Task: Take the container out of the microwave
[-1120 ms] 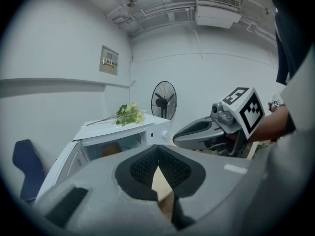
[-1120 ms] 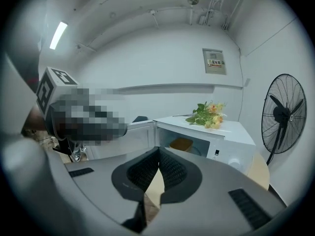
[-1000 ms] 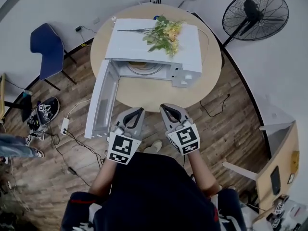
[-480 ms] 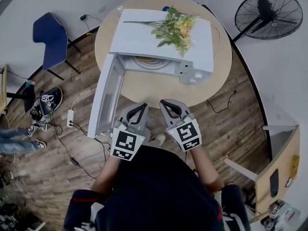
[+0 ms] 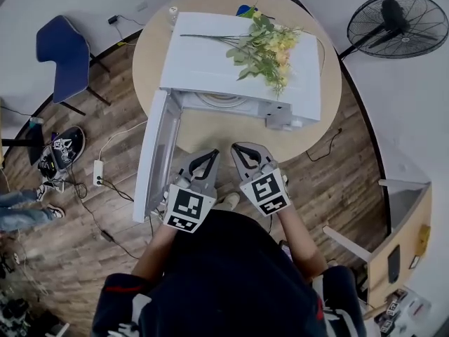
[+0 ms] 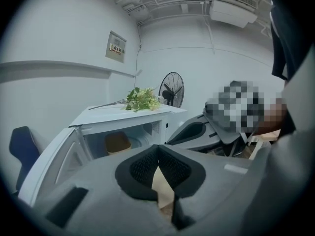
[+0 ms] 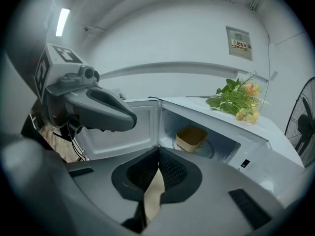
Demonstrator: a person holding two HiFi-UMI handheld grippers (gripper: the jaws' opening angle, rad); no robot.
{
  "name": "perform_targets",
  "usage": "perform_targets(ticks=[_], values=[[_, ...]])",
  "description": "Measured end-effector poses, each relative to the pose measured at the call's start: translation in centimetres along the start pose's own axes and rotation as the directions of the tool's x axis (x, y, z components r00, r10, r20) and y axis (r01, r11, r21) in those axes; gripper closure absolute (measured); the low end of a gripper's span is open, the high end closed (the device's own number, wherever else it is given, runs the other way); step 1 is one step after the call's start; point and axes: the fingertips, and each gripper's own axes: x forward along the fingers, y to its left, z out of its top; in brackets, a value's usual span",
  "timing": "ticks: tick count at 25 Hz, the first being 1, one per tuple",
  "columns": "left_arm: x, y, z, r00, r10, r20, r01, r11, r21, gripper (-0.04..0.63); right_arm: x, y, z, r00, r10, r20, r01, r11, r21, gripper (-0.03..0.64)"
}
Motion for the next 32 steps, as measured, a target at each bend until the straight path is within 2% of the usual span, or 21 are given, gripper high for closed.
perform_targets(ticks=[9, 14, 20, 28, 29, 32], values=[[1.6, 1.9, -1.1, 1.000, 0.000, -0.029, -0.003, 0.997, -0.074, 0.581, 4.9, -1.5, -1.3, 0.992, 0.047, -0.117, -0.058, 0.994, -0.092, 0.609], [2.1, 2.5, -1.5, 0.999, 0.000, -0.042, -0.004, 0.996, -0.086, 0.581, 7.8, -2.5, -2.1, 0.982, 0.058, -0.181, -0.081, 0.989, -0.121, 0.609], [1.6, 4.2, -1.9, 0.997, 0.045, -0.055, -0.049, 0.996, -0.079, 0.581, 12.0, -4.5, -2.9, 0.969, 0.006, -0.247, -0.066, 0.970, -0.235, 0.609], [0.7, 5.3, -2.7, 0.996, 0.080, -0.043, -0.084, 0.989, -0.118, 0.581, 16.3, -5.8, -2.6, 0.960, -0.038, -0.277, -0.069, 0.928, -0.366, 0.606], [0.6, 5.4, -2.9, 0.996, 0.083, -0.043, -0.088, 0.989, -0.122, 0.581, 16.7, -5.9, -2.7, 0.959, -0.043, -0.281, -0.069, 0.924, -0.375, 0.600], [0.3, 5.6, -3.4, 0.995, 0.091, -0.050, -0.097, 0.987, -0.130, 0.581, 18.1, -6.2, -2.9, 0.953, -0.053, -0.298, -0.073, 0.915, -0.398, 0.504]])
